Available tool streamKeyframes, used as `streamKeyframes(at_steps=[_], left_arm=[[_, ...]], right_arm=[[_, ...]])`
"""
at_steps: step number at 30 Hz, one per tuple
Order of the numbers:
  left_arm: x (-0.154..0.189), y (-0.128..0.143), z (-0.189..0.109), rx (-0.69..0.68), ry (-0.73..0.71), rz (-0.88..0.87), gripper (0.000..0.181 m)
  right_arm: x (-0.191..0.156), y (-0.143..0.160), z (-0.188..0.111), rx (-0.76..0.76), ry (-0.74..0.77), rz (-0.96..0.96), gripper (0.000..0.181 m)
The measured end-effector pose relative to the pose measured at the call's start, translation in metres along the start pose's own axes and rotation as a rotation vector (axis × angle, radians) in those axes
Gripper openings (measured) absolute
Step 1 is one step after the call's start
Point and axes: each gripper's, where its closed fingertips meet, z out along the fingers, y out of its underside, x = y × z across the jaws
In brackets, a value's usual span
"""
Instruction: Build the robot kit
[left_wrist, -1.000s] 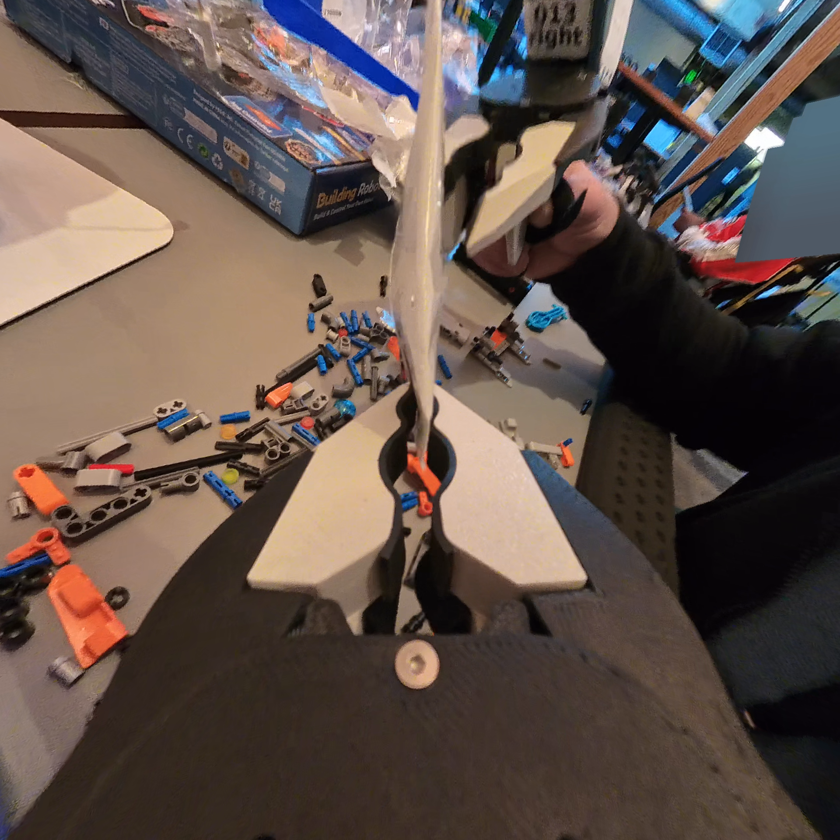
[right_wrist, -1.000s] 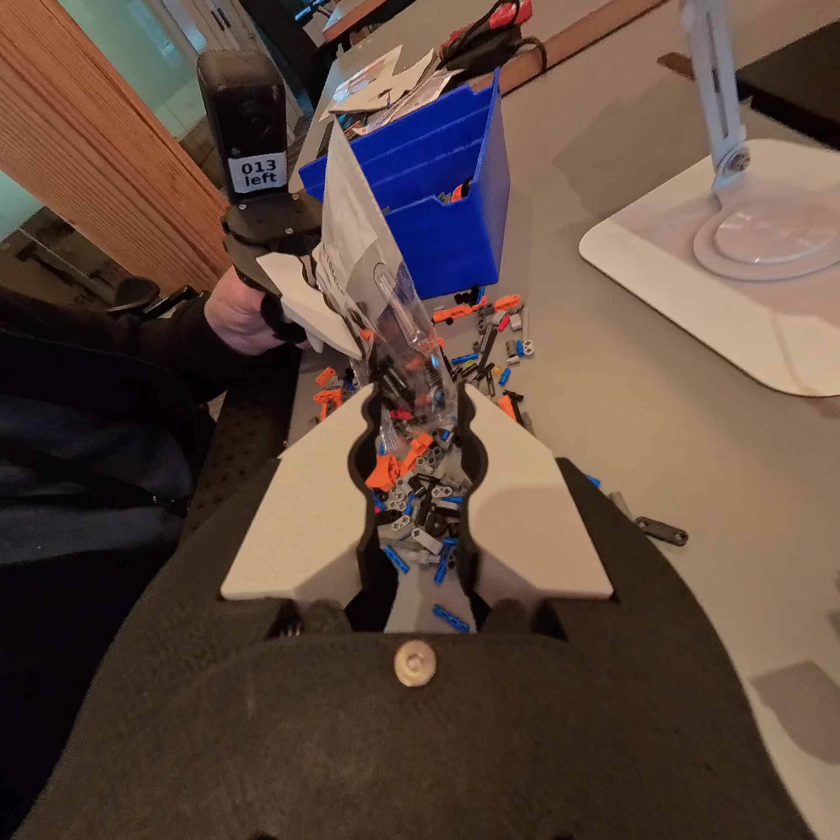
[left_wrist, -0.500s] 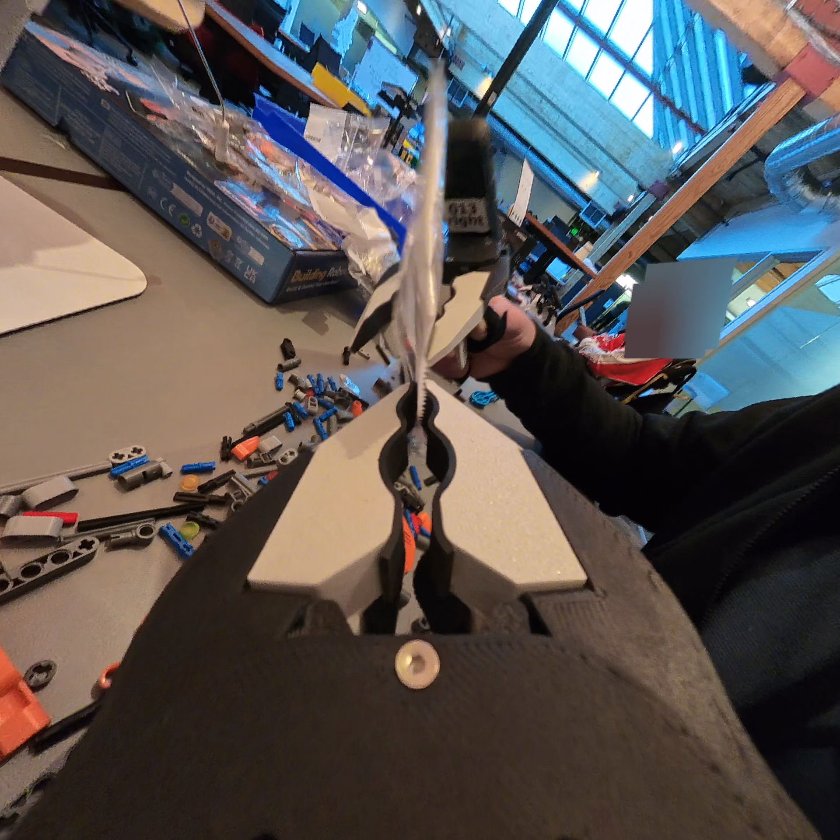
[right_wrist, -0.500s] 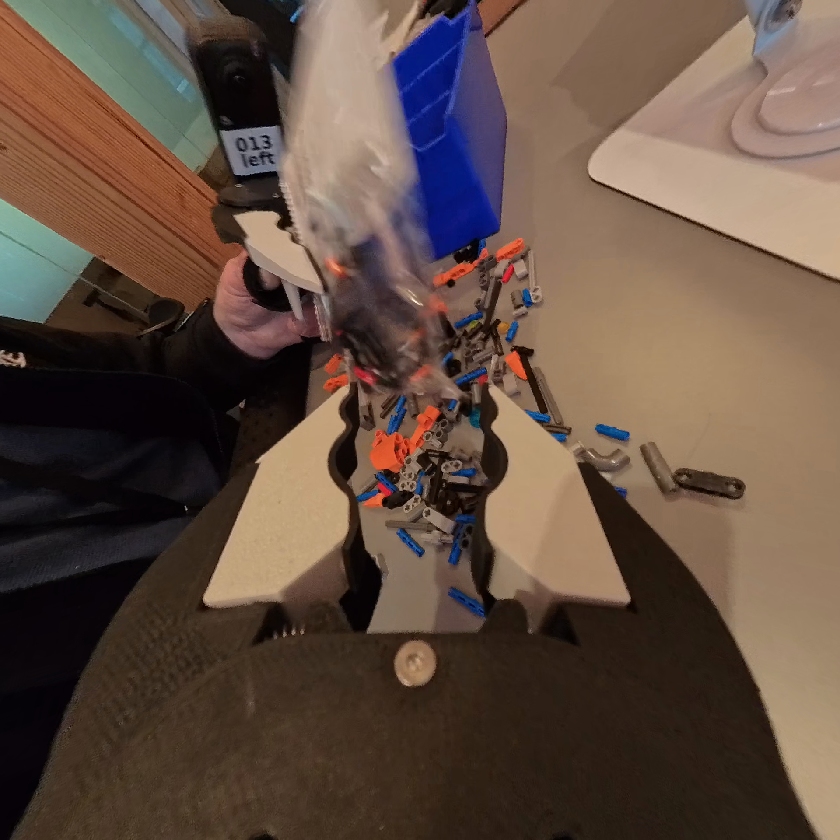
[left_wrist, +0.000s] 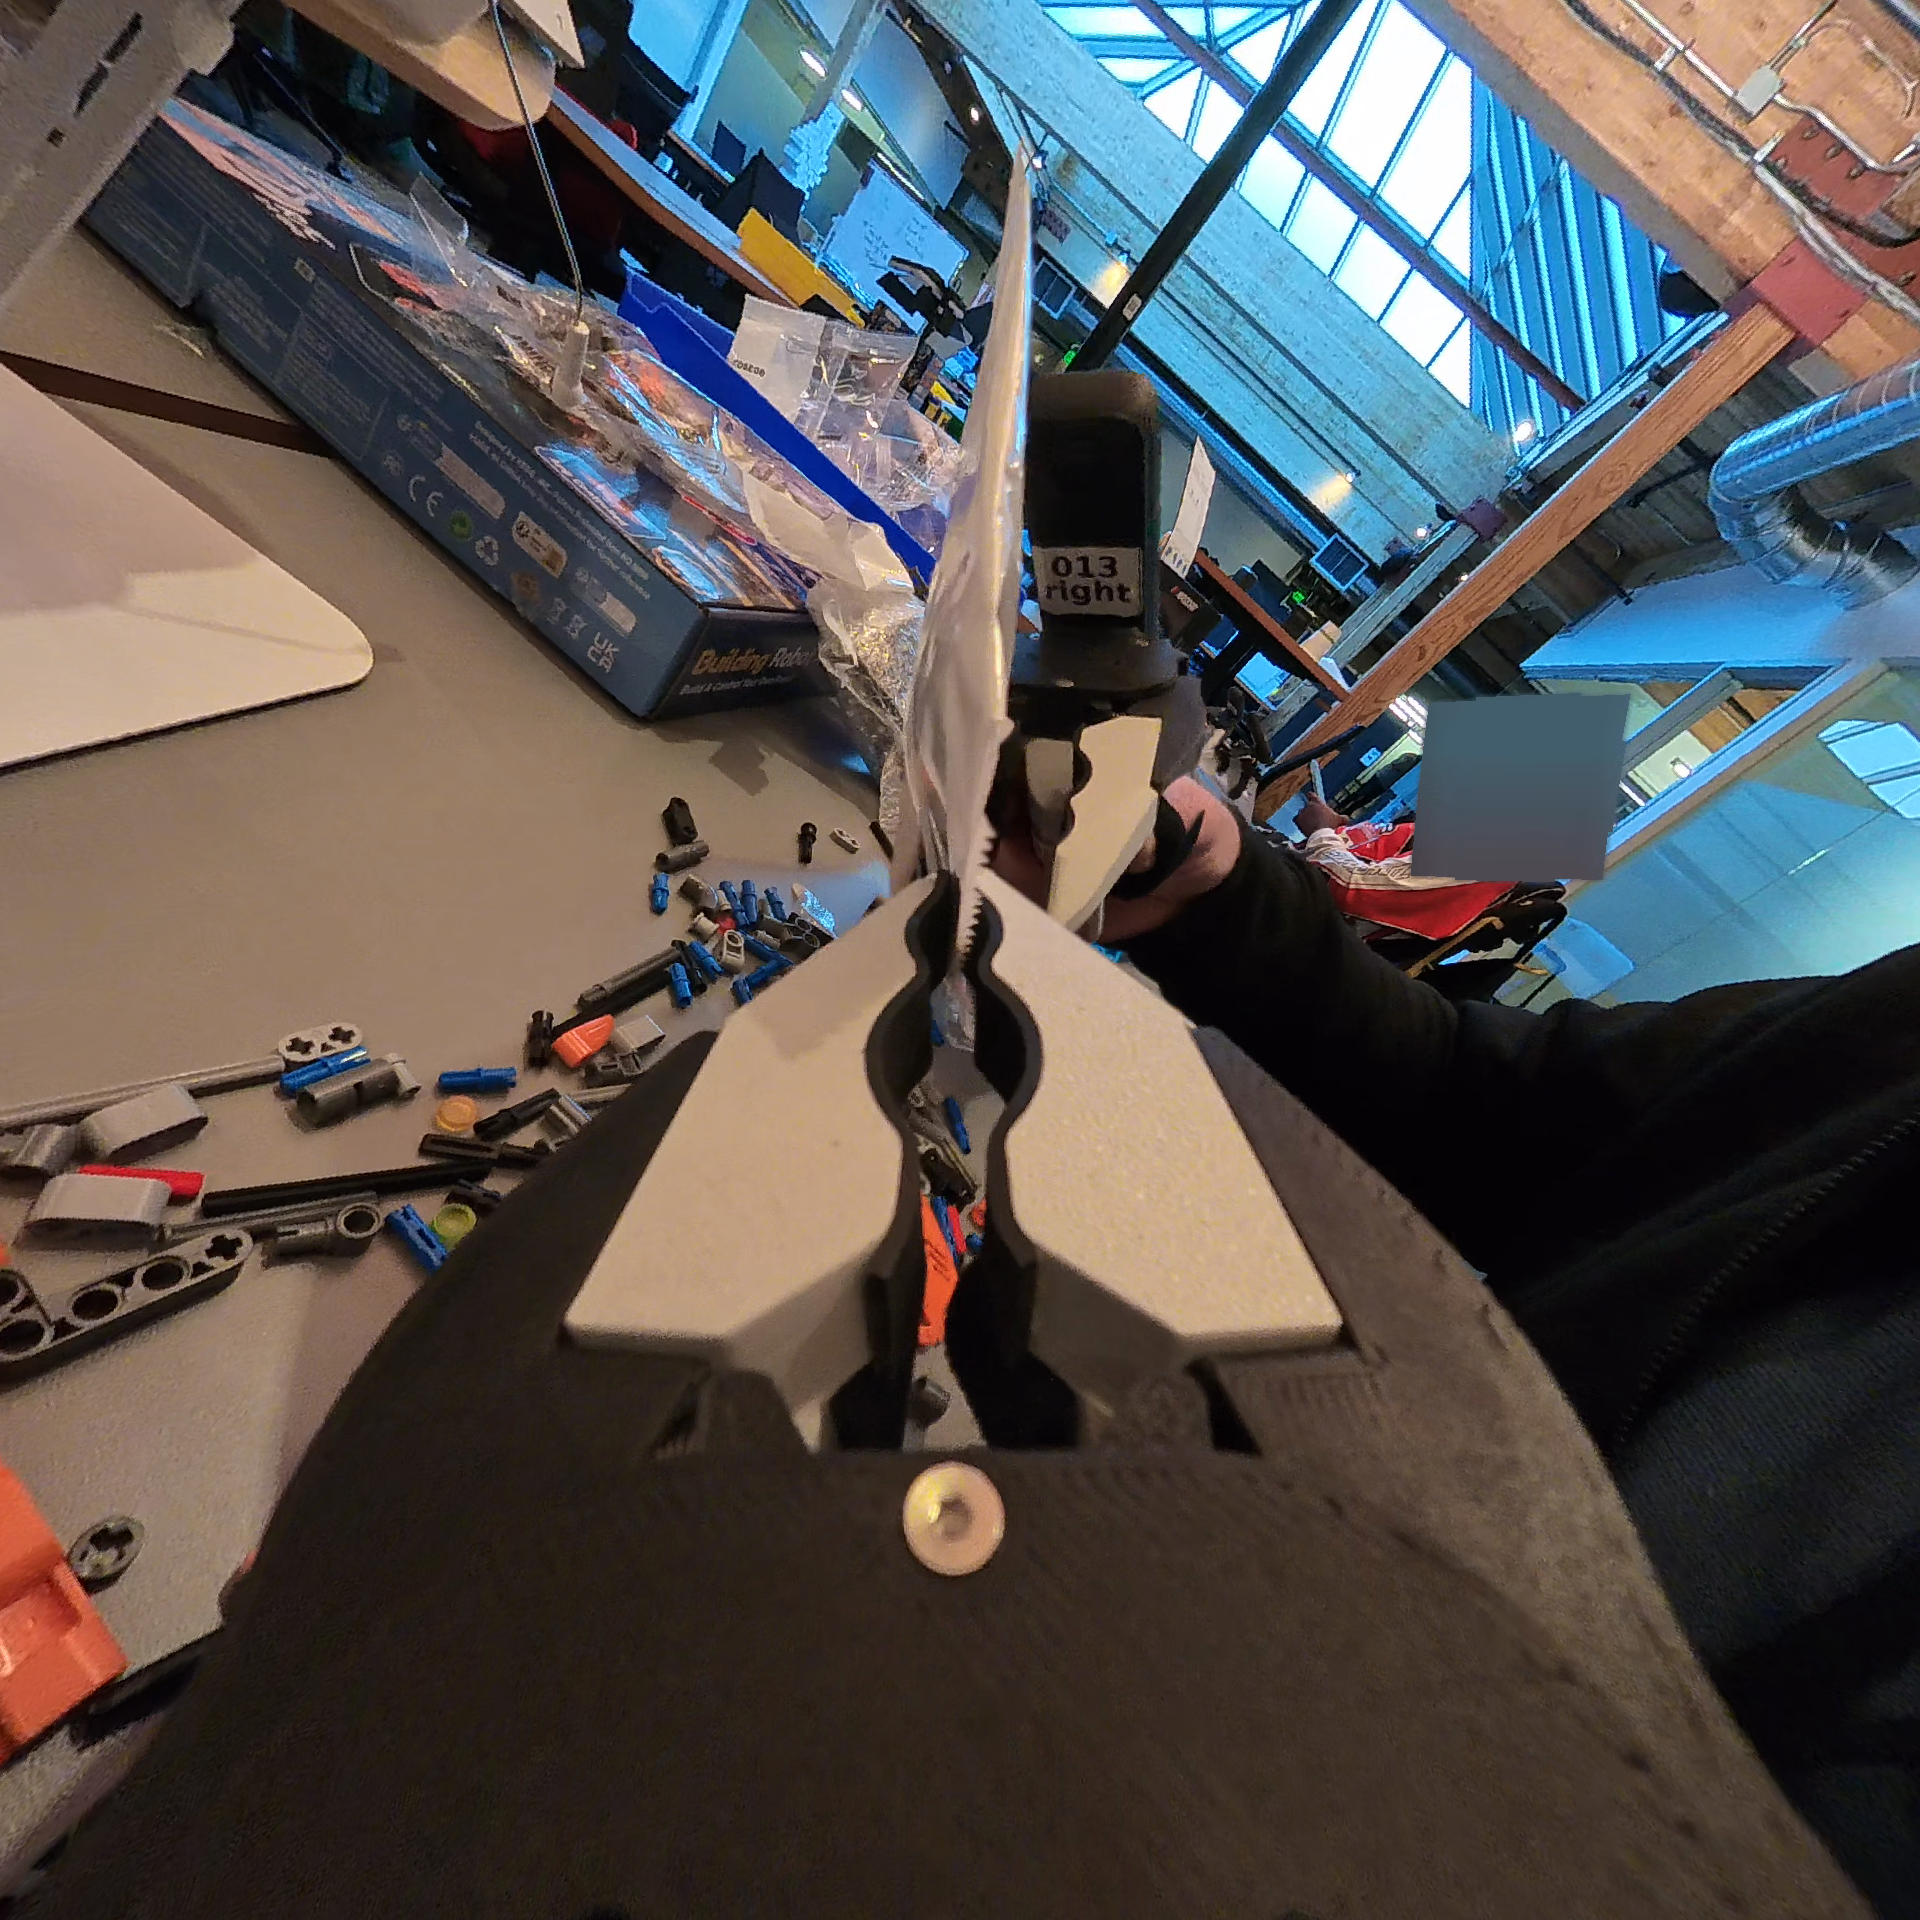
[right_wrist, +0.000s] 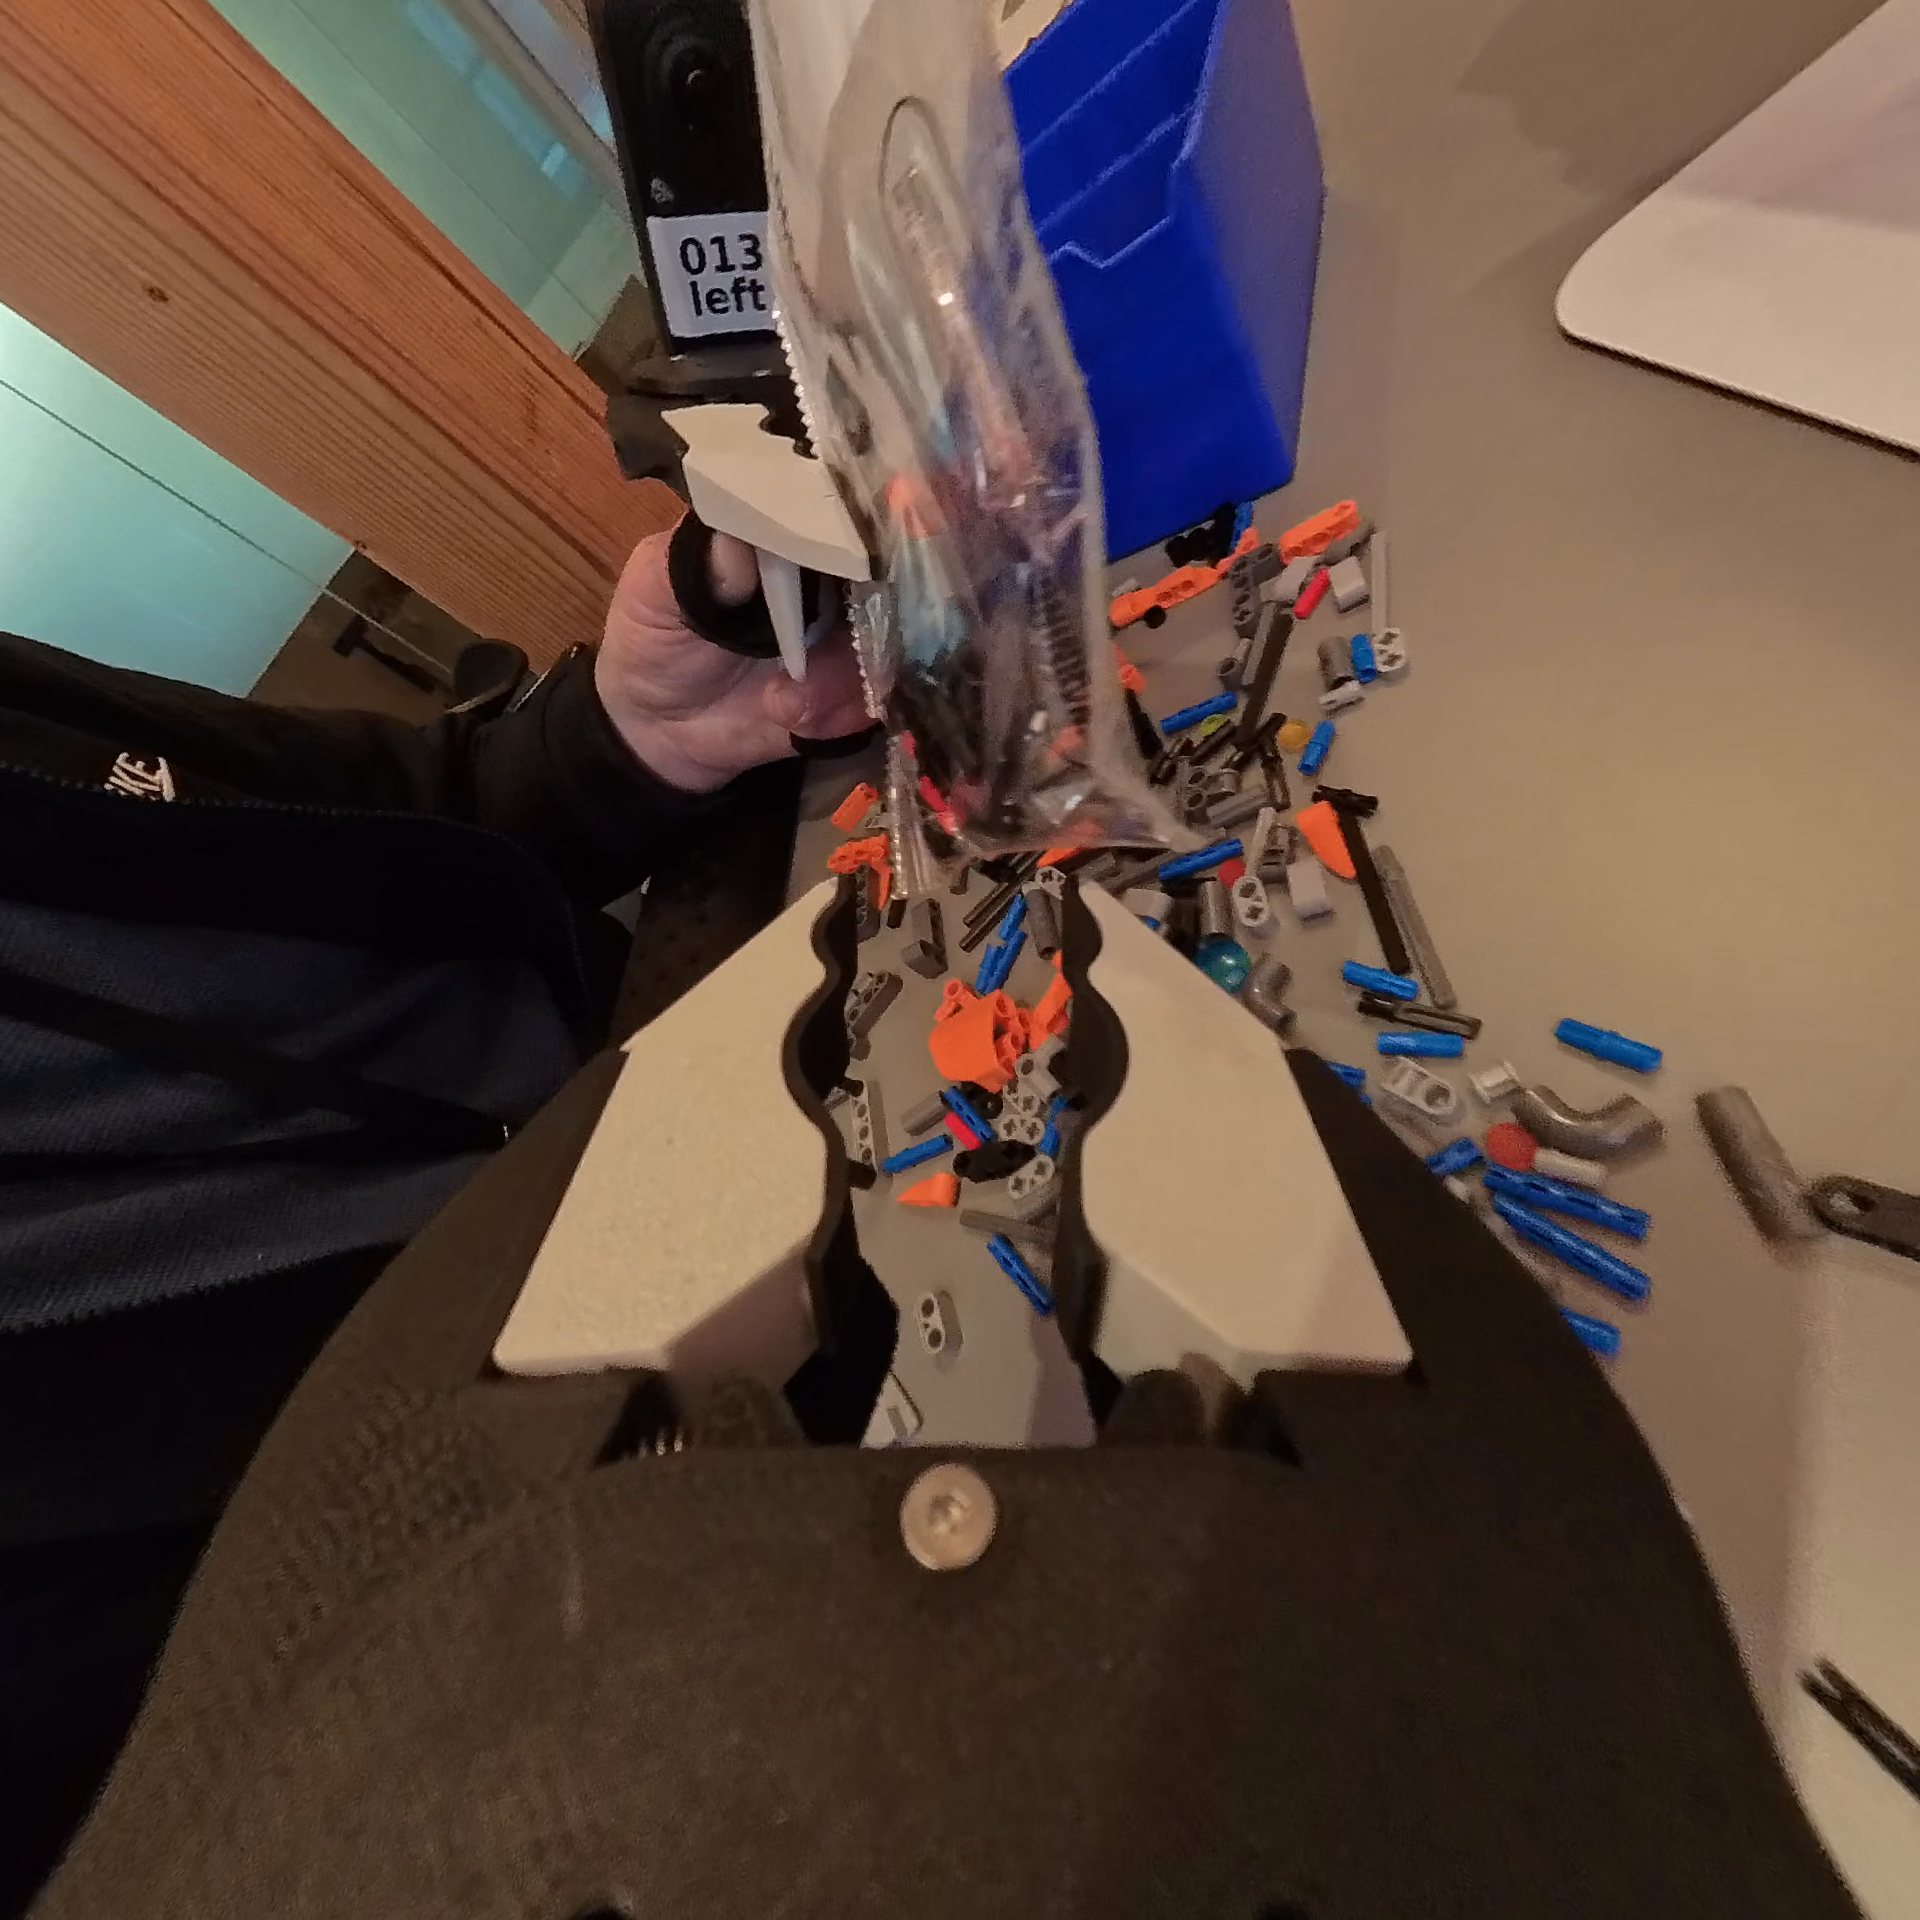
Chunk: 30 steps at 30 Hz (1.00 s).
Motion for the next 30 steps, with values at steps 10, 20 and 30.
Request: streamKeyframes(at_steps=[10, 20, 30], left_arm=[[0.000, 0.000, 0.004, -0.004, 0.002, 0.004, 0.000], [-0.004, 0.004, 0.006, -0.037, -0.034, 0.030, 0.000], [-0.005, 0.006, 0.007, -0.048, -0.042, 0.040, 0.000]], right_arm=[[-0.009, -0.001, 0.012, 0.027, -0.016, -0.025, 0.003], [-0.011, 0.000, 0.007, 0.003, -0.023, -0.017, 0.000], [-0.012, 0.000, 0.004, -0.006, -0.013, -0.028, 0.000]])
